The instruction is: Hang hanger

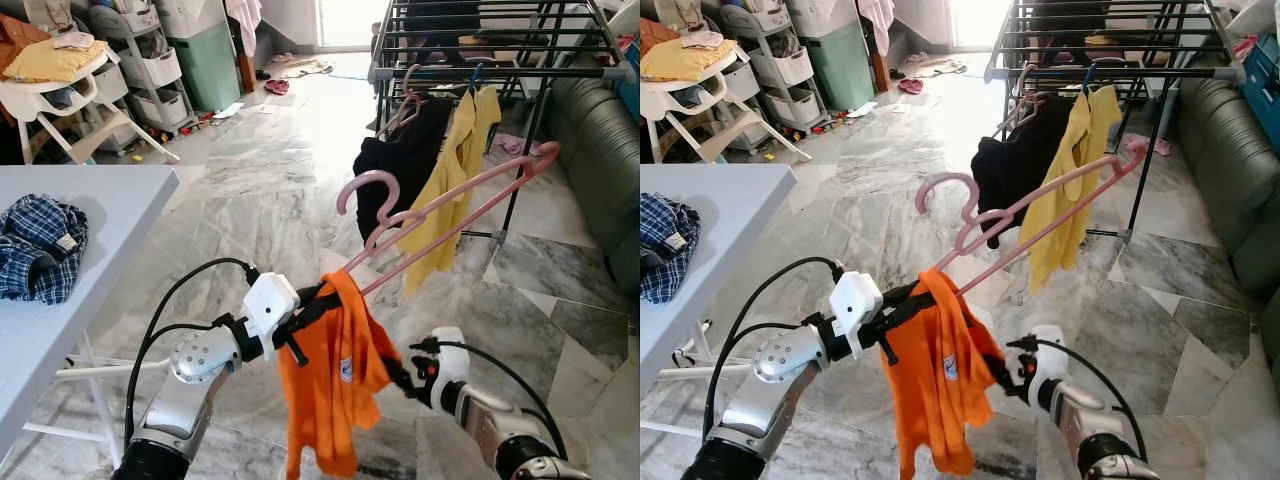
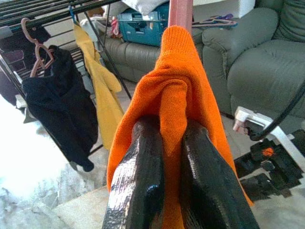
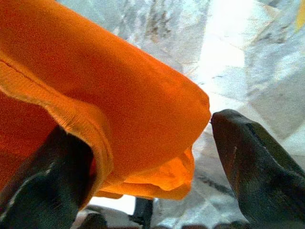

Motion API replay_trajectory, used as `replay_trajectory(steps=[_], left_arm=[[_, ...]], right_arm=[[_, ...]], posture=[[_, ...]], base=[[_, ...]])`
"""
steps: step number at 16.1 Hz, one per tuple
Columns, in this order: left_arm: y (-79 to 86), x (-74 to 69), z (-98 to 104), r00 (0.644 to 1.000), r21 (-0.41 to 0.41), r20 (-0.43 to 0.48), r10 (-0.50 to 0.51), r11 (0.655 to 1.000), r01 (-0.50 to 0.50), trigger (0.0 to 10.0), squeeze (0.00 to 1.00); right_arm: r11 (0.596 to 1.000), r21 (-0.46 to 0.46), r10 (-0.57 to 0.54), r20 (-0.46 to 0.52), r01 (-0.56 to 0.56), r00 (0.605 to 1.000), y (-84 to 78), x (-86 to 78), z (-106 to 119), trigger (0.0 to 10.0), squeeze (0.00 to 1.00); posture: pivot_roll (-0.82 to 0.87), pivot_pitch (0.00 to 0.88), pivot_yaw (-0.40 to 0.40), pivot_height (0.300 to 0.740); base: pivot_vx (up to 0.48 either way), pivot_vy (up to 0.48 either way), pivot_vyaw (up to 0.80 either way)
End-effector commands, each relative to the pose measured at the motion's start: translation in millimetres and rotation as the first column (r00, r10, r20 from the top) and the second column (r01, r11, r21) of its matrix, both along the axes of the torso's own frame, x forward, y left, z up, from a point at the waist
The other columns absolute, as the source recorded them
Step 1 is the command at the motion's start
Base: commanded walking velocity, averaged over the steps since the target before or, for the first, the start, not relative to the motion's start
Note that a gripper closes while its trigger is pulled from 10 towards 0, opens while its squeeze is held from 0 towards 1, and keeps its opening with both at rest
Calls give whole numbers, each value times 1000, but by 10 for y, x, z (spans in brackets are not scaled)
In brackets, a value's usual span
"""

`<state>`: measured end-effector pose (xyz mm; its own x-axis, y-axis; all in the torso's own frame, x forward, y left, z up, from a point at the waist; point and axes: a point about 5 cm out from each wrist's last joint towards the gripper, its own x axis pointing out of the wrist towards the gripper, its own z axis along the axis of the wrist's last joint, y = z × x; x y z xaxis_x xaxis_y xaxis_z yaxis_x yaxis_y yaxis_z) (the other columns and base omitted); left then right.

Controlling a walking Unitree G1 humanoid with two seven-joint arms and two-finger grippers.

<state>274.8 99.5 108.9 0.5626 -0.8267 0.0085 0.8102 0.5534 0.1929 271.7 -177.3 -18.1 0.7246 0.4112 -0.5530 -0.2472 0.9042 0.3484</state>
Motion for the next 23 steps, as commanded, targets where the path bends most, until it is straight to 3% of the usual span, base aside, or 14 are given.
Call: replay_trajectory(steps=[1, 23], left_arm=[[43, 12, 85, 1000, -18, 29, 8, 1000, -7, 0, 0], [40, -1, 109, 1000, -36, 24, -6, 999, 7, 0, 0]], right_arm=[[1000, -5, -8, -11, 8, 1000, 19, 17, 1, 0, 0], [991, -24, -135, 7, 135, 991, -118, 96, 60, 0, 0]], posture=[[-70, 0, 102, 740], [-71, 0, 97, 740]], base=[[0, 0, 0], [0, 0, 0]])
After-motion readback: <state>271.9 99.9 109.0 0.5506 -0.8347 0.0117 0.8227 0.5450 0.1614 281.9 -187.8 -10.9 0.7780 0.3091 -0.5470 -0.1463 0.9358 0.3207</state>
